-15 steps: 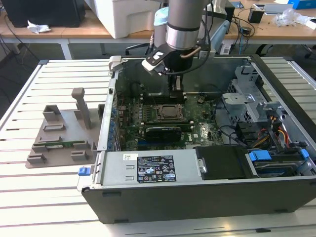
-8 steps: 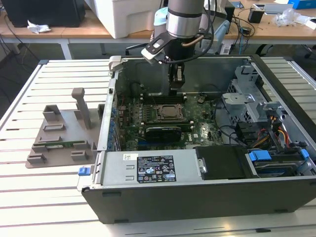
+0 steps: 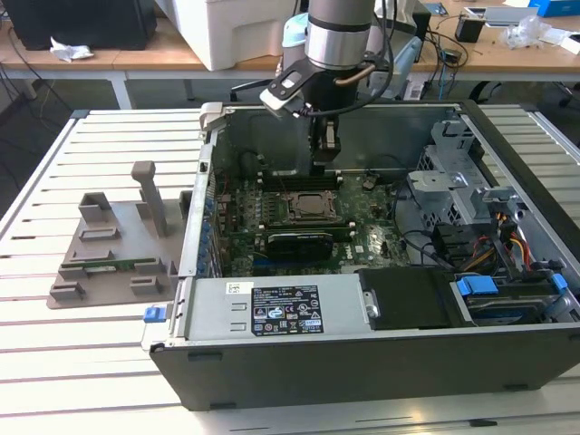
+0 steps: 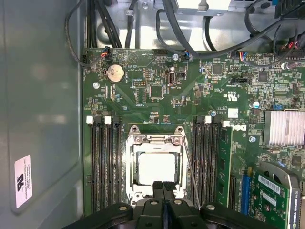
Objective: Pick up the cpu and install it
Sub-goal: 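Install the first cpu locking lever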
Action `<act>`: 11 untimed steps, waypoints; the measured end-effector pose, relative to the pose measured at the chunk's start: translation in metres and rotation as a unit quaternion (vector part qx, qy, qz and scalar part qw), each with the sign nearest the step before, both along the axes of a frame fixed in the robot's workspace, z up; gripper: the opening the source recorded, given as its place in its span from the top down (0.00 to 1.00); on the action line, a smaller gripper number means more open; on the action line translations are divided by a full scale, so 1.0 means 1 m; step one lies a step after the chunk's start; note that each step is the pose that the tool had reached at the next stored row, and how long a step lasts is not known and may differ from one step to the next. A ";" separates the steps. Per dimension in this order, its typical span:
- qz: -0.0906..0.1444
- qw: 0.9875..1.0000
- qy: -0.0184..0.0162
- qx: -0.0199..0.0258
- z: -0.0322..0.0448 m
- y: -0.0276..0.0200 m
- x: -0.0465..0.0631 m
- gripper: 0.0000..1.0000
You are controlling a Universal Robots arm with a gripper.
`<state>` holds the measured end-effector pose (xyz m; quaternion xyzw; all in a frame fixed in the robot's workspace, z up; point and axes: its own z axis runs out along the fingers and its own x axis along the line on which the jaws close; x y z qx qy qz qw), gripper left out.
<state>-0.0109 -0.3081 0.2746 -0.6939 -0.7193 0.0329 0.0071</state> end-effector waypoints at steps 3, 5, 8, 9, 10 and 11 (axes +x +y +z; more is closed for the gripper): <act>0.042 0.999 0.000 0.000 -0.0001 0.0000 0.000 0.89; 0.063 0.998 0.000 0.000 -0.0001 0.0000 0.000 0.89; 0.123 0.992 0.000 0.000 -0.0001 0.0000 0.000 0.89; 0.137 0.991 0.000 0.000 -0.0001 0.0000 0.000 0.89; 0.145 0.989 0.000 0.000 -0.0001 0.0000 0.000 0.89; 0.153 0.988 0.000 0.000 -0.0001 0.0000 0.000 0.89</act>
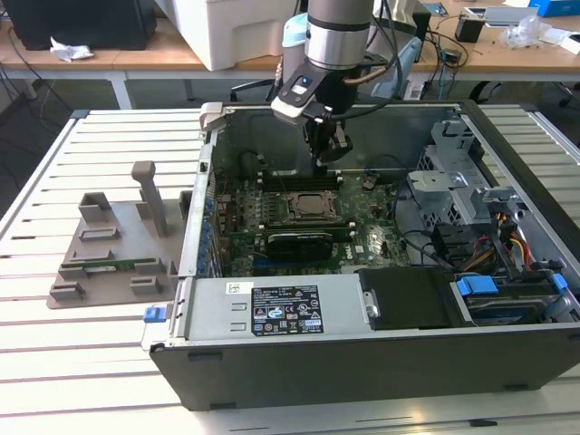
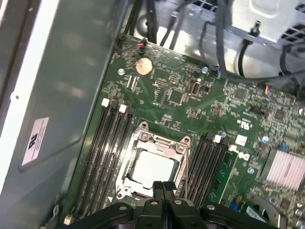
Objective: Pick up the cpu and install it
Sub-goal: 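Install the first cpu locking lever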
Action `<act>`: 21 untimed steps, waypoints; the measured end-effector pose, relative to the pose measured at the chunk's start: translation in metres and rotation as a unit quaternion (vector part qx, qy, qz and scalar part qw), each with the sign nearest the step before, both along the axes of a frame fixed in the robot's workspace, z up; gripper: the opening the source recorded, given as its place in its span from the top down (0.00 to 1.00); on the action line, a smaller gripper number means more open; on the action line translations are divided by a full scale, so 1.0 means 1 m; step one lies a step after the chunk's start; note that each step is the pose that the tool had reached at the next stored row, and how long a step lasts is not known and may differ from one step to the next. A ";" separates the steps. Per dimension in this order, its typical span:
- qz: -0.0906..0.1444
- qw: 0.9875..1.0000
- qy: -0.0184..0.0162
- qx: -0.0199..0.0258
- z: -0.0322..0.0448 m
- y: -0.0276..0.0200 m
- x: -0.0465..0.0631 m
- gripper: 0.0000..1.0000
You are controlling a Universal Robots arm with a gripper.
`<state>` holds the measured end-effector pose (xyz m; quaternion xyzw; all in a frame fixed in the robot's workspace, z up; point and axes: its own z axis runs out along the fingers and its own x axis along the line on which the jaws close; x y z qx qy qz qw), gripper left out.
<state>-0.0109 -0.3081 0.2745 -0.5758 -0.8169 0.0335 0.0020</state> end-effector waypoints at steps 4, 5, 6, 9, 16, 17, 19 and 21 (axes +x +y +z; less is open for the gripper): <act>0.035 0.999 0.000 0.000 0.0000 0.0000 0.000 0.89; 0.045 0.999 0.000 0.000 0.0000 0.0000 0.000 0.89; 0.051 0.999 0.000 0.000 0.0000 0.0000 0.000 0.89; 0.079 0.997 0.000 0.000 0.0000 0.0000 0.000 0.89; 0.137 0.991 0.000 0.000 0.0000 0.0000 0.000 0.89; 0.144 0.990 0.000 0.000 0.0000 0.0000 0.000 0.89; 0.161 0.987 0.000 0.000 0.0000 0.0000 0.000 0.89; 0.180 0.984 0.000 0.000 0.0000 0.0000 0.000 0.89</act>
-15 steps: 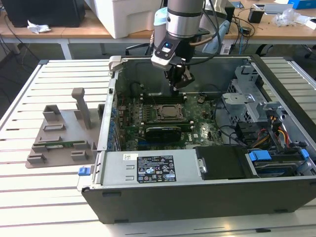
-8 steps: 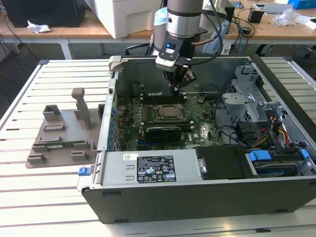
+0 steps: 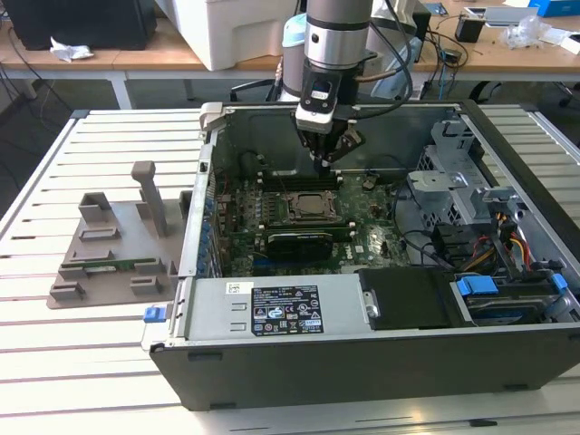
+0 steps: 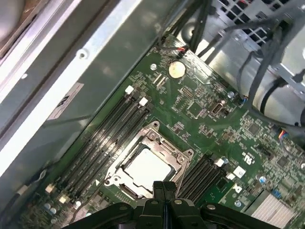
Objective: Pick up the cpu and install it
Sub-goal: 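Install the first cpu locking lever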
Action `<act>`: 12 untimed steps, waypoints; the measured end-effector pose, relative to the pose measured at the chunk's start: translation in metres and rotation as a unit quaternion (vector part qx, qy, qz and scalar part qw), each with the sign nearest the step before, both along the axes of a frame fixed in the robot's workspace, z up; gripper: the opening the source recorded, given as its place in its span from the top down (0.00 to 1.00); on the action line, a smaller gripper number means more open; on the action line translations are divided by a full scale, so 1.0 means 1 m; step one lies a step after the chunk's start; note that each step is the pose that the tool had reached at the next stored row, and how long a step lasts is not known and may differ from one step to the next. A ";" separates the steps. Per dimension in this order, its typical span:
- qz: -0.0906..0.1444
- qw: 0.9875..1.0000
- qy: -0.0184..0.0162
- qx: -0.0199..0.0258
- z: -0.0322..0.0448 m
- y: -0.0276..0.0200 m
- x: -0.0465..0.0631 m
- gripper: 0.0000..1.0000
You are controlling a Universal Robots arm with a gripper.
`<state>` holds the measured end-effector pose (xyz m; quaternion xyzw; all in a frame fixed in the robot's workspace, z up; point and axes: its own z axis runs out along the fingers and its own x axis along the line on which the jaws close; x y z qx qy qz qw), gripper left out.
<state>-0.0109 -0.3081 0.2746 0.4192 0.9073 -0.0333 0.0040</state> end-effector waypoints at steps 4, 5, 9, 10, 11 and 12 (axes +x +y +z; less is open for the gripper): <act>0.032 0.999 0.000 0.000 0.0000 0.0000 0.000 0.89; 0.044 0.999 0.000 0.000 0.0000 0.0000 0.000 0.89; 0.074 0.997 0.000 0.000 0.0000 0.0000 0.000 0.89; 0.086 0.996 0.000 0.000 -0.0001 0.0000 0.000 0.89; 0.094 0.996 0.000 0.000 0.0000 0.0000 0.000 0.89; 0.099 0.995 0.000 0.000 0.0000 0.0000 0.000 0.89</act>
